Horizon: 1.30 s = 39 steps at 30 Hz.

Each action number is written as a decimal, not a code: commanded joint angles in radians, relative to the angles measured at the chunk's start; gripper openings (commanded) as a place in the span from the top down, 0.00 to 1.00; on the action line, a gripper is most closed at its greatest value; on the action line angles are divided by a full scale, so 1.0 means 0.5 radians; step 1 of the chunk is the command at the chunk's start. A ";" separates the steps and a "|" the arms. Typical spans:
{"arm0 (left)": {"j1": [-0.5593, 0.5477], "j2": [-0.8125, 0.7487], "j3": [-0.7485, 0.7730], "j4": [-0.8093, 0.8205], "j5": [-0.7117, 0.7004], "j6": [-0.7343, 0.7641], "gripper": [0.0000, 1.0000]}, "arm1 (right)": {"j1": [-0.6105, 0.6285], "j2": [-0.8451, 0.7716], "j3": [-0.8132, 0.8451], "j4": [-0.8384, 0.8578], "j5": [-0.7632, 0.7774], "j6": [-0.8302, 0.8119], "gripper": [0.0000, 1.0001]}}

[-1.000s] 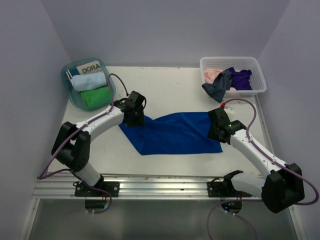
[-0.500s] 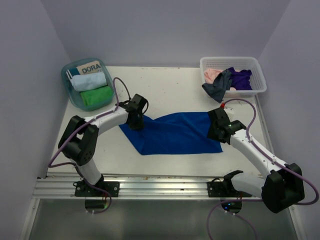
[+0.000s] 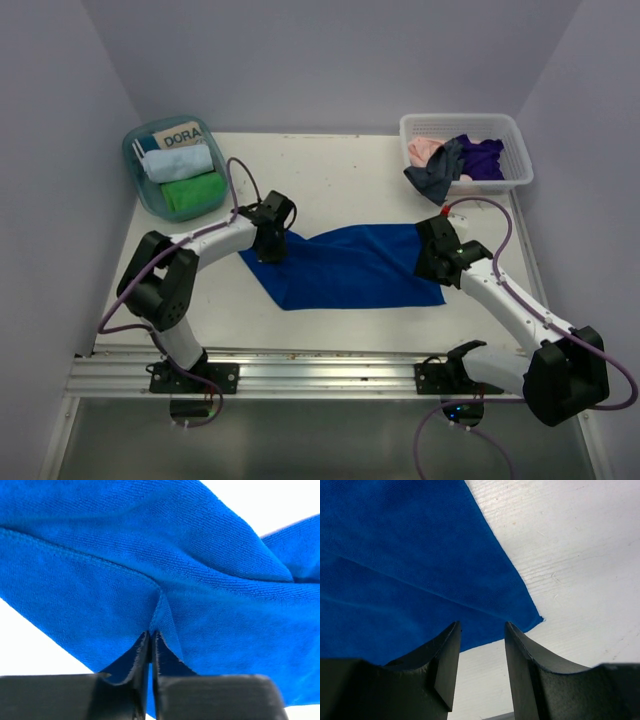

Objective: Roll the towels

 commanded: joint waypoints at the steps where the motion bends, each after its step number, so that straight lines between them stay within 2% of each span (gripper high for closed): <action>1: 0.001 -0.097 0.029 0.018 -0.080 -0.021 1.00 | -0.006 -0.007 0.039 0.033 0.025 -0.004 0.55; 5: 0.013 -0.278 0.088 -0.159 -0.249 -0.058 1.00 | -0.024 -0.007 -0.004 0.002 -0.021 0.020 0.49; 7: 0.086 -0.455 0.051 -0.206 -0.301 -0.110 1.00 | -0.094 -0.041 -0.068 -0.007 -0.140 0.045 0.48; 12: 0.384 -0.912 -0.197 -0.237 -0.234 -0.217 1.00 | -0.373 -0.115 -0.240 0.045 -0.327 0.097 0.49; 15: 0.391 -1.042 -0.271 -0.292 -0.243 -0.300 1.00 | -0.517 -0.118 -0.345 0.106 -0.465 0.112 0.49; 20: 0.394 -1.082 -0.317 -0.341 -0.329 -0.359 1.00 | -0.561 -0.081 -0.480 0.210 -0.573 0.192 0.50; 24: 0.397 -1.051 -0.323 -0.332 -0.295 -0.359 1.00 | -0.570 -0.066 -0.541 0.272 -0.592 0.235 0.51; 32: 0.397 -1.054 -0.311 -0.356 -0.322 -0.362 1.00 | -0.591 -0.124 -0.606 0.345 -0.438 0.251 0.53; 34: 0.397 -1.054 -0.305 -0.356 -0.325 -0.365 1.00 | -0.595 -0.106 -0.606 0.379 -0.392 0.245 0.55; 36: 0.397 -1.061 -0.314 -0.353 -0.329 -0.368 1.00 | -0.598 -0.072 -0.606 0.446 -0.371 0.223 0.63; 39: 0.400 -1.067 -0.311 -0.356 -0.335 -0.362 1.00 | -0.601 0.017 -0.551 0.477 -0.380 0.195 0.85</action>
